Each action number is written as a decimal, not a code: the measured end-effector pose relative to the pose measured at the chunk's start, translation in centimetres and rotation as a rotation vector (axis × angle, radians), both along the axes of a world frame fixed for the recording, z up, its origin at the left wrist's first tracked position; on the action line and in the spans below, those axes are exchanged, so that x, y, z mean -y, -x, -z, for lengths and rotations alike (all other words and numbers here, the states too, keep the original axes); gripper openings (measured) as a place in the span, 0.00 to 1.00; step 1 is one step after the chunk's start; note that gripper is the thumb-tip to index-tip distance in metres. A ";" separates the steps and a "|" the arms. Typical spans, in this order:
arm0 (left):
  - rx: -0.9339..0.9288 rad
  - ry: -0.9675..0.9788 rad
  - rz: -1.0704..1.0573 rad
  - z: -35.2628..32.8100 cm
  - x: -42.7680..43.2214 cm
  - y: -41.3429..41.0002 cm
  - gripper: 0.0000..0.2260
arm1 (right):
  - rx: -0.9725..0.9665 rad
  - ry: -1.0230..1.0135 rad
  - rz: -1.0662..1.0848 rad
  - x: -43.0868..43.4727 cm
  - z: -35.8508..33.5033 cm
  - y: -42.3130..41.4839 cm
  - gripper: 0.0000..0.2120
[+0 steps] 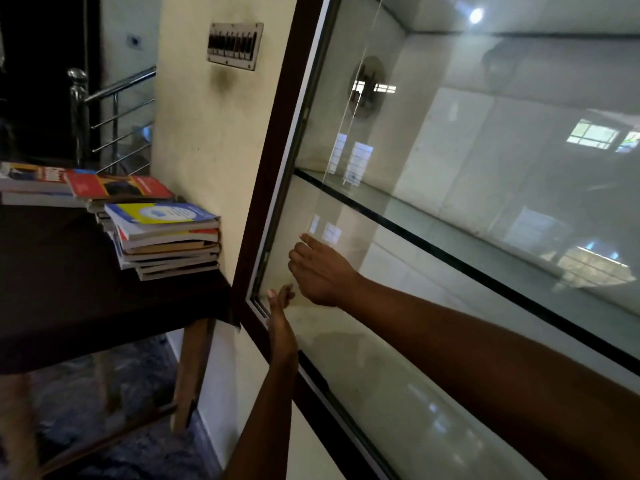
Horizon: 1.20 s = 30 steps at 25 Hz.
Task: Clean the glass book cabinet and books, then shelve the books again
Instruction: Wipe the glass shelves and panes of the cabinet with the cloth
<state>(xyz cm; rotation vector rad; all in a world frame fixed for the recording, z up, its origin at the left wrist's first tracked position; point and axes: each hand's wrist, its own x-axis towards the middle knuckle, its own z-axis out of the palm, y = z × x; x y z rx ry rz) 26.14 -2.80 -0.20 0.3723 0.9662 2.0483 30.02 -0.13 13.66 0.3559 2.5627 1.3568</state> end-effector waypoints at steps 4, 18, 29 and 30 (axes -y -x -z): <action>-0.117 0.035 -0.015 -0.1 2.3 -4.2 0.24 | -0.012 0.015 -0.064 1.7 0.3 -4.2 0.18; -0.178 0.001 0.165 -1.7 12.7 -20.7 0.23 | -0.035 -0.021 -0.038 8.9 0.6 -21.9 0.26; -0.299 -0.037 0.304 1.7 16.6 -30.1 0.25 | -0.128 0.013 -0.091 13.3 1.0 -33.2 0.23; -0.281 -0.042 0.307 1.7 16.9 -30.7 0.24 | -0.129 0.015 -0.083 13.6 0.9 -34.0 0.23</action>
